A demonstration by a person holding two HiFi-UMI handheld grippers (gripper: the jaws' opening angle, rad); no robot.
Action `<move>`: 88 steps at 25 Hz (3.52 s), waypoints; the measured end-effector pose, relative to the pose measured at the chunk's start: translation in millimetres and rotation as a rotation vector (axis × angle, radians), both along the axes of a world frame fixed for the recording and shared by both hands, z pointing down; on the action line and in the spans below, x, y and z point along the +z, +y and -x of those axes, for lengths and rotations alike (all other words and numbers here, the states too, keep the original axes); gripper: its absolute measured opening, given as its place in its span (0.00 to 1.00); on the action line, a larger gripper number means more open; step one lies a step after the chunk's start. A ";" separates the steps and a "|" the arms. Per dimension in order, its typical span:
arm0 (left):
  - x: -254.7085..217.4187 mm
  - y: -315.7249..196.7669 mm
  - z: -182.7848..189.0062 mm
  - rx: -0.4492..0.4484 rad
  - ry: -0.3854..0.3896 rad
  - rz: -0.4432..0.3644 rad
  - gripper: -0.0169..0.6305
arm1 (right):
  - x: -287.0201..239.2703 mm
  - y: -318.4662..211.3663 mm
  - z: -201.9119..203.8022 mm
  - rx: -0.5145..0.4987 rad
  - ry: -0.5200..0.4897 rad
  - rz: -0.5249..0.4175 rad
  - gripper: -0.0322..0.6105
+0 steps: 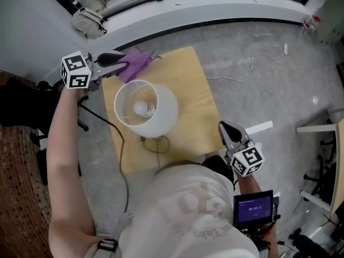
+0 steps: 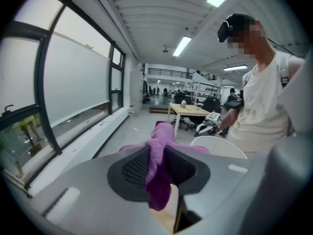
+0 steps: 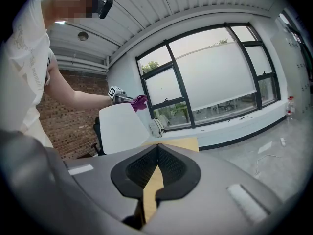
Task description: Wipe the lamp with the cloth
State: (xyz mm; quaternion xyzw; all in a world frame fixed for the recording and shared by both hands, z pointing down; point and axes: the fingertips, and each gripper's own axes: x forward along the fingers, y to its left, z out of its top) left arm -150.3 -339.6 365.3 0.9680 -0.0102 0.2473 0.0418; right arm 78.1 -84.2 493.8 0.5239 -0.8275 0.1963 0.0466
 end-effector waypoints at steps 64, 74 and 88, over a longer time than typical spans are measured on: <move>83.2 55.3 -62.9 0.293 -1.191 0.097 0.17 | 30.4 -83.9 -66.7 -0.256 -0.194 0.003 0.07; 136.3 73.3 -65.3 0.293 -1.330 0.114 0.17 | 44.5 -88.8 -67.8 -0.346 -0.213 0.029 0.07; 74.5 63.8 -99.0 0.033 -1.173 -0.024 0.17 | 55.0 -114.7 -83.5 -0.433 -0.247 0.040 0.07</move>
